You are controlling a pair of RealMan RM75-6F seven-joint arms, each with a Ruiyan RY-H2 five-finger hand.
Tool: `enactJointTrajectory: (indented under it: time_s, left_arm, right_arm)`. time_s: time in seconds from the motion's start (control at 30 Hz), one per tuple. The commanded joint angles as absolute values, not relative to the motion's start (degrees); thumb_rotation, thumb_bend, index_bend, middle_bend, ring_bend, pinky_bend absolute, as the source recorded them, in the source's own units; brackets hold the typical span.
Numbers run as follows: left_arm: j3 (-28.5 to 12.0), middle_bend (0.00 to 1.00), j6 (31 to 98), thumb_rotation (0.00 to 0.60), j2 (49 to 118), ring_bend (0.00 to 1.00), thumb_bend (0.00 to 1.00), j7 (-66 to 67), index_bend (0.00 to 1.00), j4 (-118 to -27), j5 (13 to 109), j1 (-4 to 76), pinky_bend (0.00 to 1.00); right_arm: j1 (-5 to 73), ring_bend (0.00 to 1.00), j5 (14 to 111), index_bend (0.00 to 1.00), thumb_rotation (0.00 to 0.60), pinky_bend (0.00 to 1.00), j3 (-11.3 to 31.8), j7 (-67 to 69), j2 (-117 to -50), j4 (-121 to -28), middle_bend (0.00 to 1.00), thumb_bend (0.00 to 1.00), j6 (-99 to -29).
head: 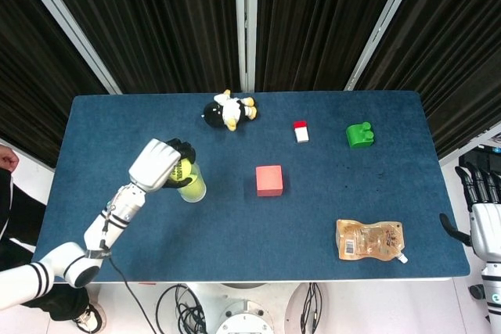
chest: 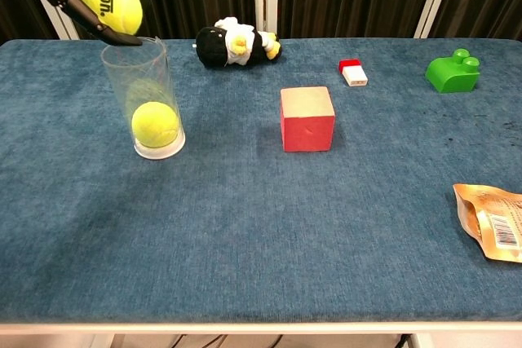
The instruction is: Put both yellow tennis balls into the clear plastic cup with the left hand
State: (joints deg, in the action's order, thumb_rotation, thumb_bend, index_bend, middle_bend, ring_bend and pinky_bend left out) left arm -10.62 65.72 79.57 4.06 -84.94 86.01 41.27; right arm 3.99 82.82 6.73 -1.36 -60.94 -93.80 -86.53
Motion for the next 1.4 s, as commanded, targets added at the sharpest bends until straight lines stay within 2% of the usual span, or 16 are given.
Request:
enactJointTrajectory:
  time_s: [0.03,0.13,0.27,0.37,0.47,0.57,0.83,1.07,1.23,1.4]
  left_arm:
    - [-10.46,0.55,66.08,0.600,80.26,0.56,0.21,3.72,0.58,-84.32,86.32,41.37,0.85]
    - [-10.38,0.52,65.96,0.600,80.69,0.52,0.20,3.68,0.55,-83.50,86.25,41.58,0.82]
    - [-9.78,0.43,65.53,0.600,81.20,0.39,0.18,4.38,0.45,-82.41,86.40,41.78,0.71]
    - [-9.39,0.31,64.61,0.600,81.18,0.29,0.17,3.83,0.33,-82.36,86.01,41.93,0.65]
    - [-8.93,0.16,62.92,0.600,80.43,0.16,0.15,3.33,0.18,-83.08,85.42,42.23,0.56]
    - [-8.90,0.09,62.24,0.600,79.84,0.10,0.15,3.50,0.11,-83.68,84.92,42.36,0.49]
    - [-8.90,0.08,66.49,0.600,76.94,0.08,0.12,5.51,0.10,-88.22,86.02,40.35,0.34]
    - [-5.19,0.09,81.69,0.600,71.30,0.07,0.08,11.56,0.10,-94.91,88.36,29.07,0.23]
    - [-0.48,0.09,89.22,0.600,70.42,0.01,0.04,10.03,0.11,-90.86,87.47,19.78,0.16]
    - [1.54,0.00,91.54,0.600,72.41,0.00,0.04,8.11,0.08,-84.93,84.71,14.01,0.05]
  right_arm:
    - [3.93,0.00,82.88,0.00,0.600,0.00,6.46,-1.23,-60.78,-94.09,0.00,0.22,-86.25]
    - [3.84,0.00,83.05,0.00,0.600,0.00,6.27,-0.86,-60.61,-94.23,0.00,0.22,-86.18]
    - [3.82,0.00,82.75,0.00,0.600,0.00,6.31,-0.70,-60.64,-93.92,0.00,0.22,-86.03]
    - [3.92,0.00,82.54,0.00,0.600,0.00,6.33,-0.54,-60.77,-93.62,0.00,0.22,-85.71]
    - [4.04,0.00,82.39,0.00,0.600,0.00,6.41,-0.47,-60.85,-93.42,0.00,0.22,-85.50]
    - [4.07,0.00,82.29,0.00,0.600,0.00,6.51,-0.38,-60.91,-93.33,0.00,0.22,-85.50]
    - [4.15,0.00,82.06,0.00,0.600,0.00,6.54,-0.38,-60.99,-93.05,0.00,0.22,-85.26]
    - [4.10,0.00,82.52,0.00,0.600,0.00,6.11,-0.18,-61.17,-92.56,0.00,0.22,-85.08]
    - [4.26,0.00,83.14,0.00,0.600,0.00,5.53,-1.01,-61.70,-92.00,0.00,0.22,-84.64]
    - [4.86,0.00,83.72,0.00,0.600,0.00,4.61,-2.95,-63.02,-90.86,0.00,0.22,-83.19]
